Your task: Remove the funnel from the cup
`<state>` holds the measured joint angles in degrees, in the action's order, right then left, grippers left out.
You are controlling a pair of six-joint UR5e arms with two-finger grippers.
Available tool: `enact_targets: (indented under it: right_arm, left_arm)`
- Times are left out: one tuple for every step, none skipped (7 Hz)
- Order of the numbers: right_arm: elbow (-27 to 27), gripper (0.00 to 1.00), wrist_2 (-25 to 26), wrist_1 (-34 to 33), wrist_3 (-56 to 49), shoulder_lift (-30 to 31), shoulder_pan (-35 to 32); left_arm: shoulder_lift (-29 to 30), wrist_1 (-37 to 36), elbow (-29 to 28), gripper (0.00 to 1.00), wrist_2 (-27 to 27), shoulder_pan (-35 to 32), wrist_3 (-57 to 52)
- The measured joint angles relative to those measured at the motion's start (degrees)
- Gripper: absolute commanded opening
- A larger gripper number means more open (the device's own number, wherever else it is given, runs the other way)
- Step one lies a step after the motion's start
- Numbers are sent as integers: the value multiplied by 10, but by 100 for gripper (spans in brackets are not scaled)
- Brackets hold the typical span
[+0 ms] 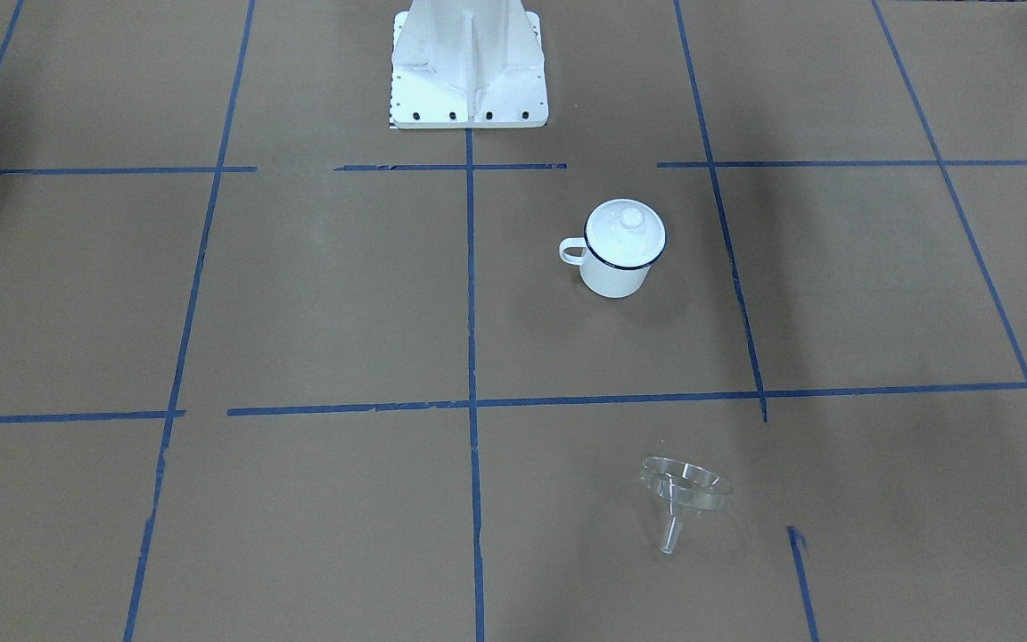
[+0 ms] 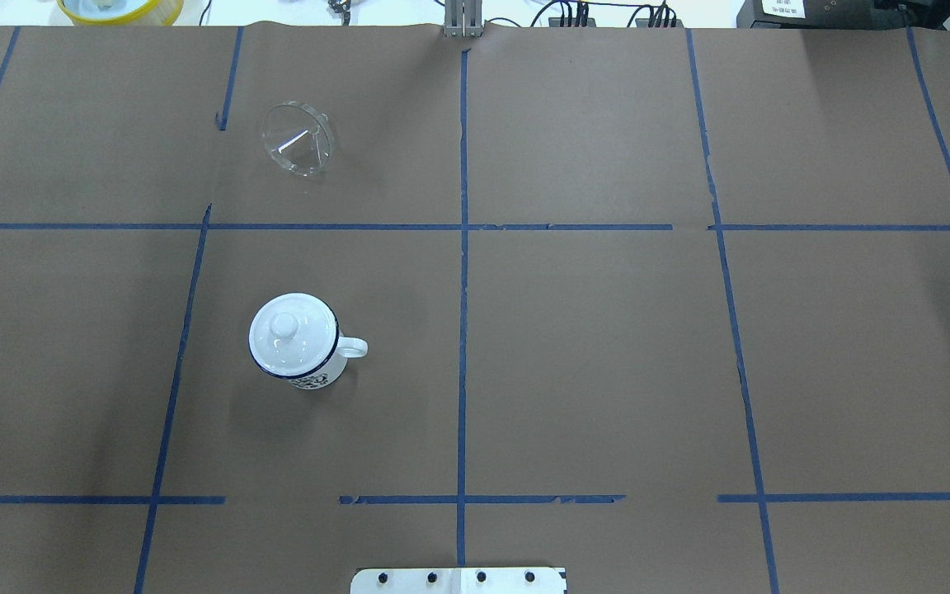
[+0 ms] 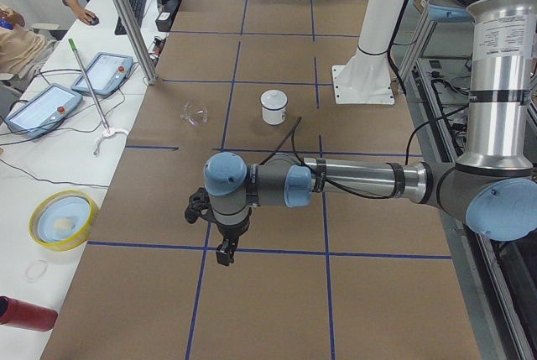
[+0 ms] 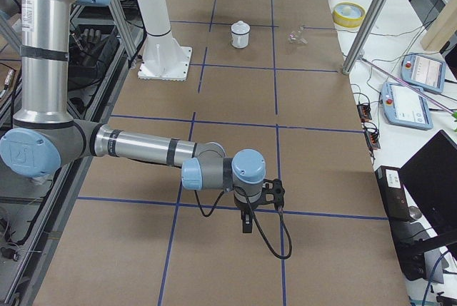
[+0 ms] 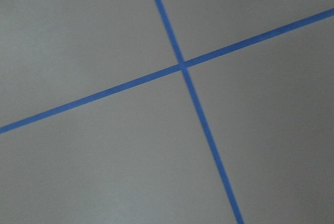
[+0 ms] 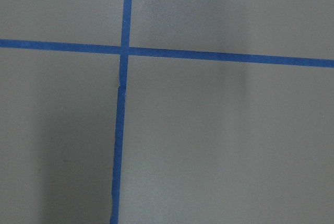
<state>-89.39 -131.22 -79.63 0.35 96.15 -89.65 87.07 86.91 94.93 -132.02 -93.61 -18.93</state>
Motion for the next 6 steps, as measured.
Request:
enact_targets:
  right_arm:
    - [0, 100, 0, 0, 0, 0, 0]
    - [0, 100, 0, 0, 0, 0, 0]
    - [0, 100, 0, 0, 0, 0, 0]
    - [0, 100, 0, 0, 0, 0, 0]
    - [0, 100, 0, 0, 0, 0, 0]
    - [0, 100, 0, 0, 0, 0, 0]
  left_arm:
    - [-3, 0, -6, 100, -9, -9, -2]
    - [-4, 1, -7, 100, -12, -11, -3]
    - [-4, 3, -8, 100, -13, -12, -4]
    - [-3, 4, -7, 100, -12, -12, -4]
    - [-3, 4, -5, 100, -12, -12, -5]
    - [-4, 4, -3, 100, -13, -12, -5]
